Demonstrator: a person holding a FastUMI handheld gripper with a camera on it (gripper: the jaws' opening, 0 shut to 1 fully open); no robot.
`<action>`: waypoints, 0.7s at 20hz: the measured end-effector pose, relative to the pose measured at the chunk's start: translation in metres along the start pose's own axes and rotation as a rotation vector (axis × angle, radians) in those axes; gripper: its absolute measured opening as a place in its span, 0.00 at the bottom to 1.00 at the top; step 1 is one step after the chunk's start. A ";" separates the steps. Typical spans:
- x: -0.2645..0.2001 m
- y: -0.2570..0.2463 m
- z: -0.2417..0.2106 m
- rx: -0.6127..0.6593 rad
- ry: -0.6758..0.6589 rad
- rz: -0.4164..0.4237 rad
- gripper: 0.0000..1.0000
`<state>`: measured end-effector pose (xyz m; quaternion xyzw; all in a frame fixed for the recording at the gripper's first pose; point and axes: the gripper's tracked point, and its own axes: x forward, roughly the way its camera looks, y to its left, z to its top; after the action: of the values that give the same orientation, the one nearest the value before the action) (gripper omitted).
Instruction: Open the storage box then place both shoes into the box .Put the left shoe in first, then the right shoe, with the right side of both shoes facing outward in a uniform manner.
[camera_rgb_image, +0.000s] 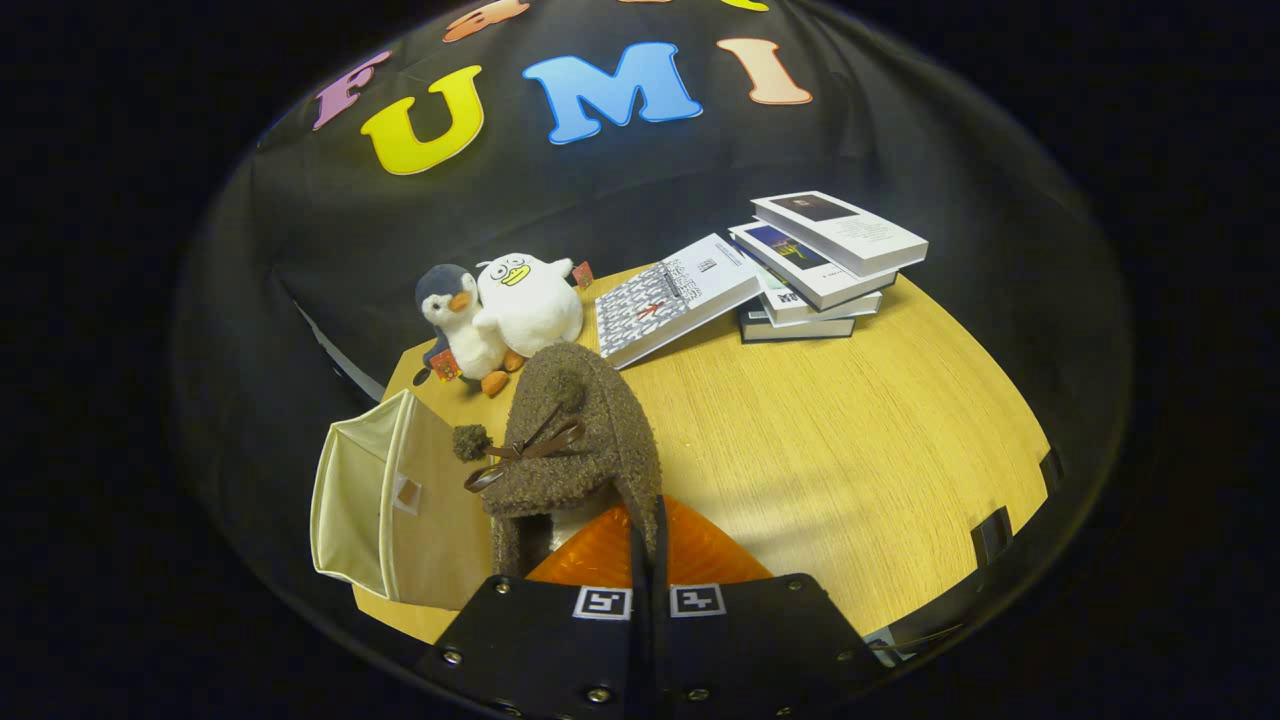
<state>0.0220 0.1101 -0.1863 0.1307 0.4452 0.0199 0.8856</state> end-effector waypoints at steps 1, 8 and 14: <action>-0.001 0.011 0.002 0.000 -0.003 0.010 0.00; -0.011 0.095 0.012 -0.013 -0.025 0.098 0.00; -0.013 0.159 0.012 -0.015 -0.032 0.174 0.00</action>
<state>0.0366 0.2586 -0.1300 0.1623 0.4178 0.0978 0.8886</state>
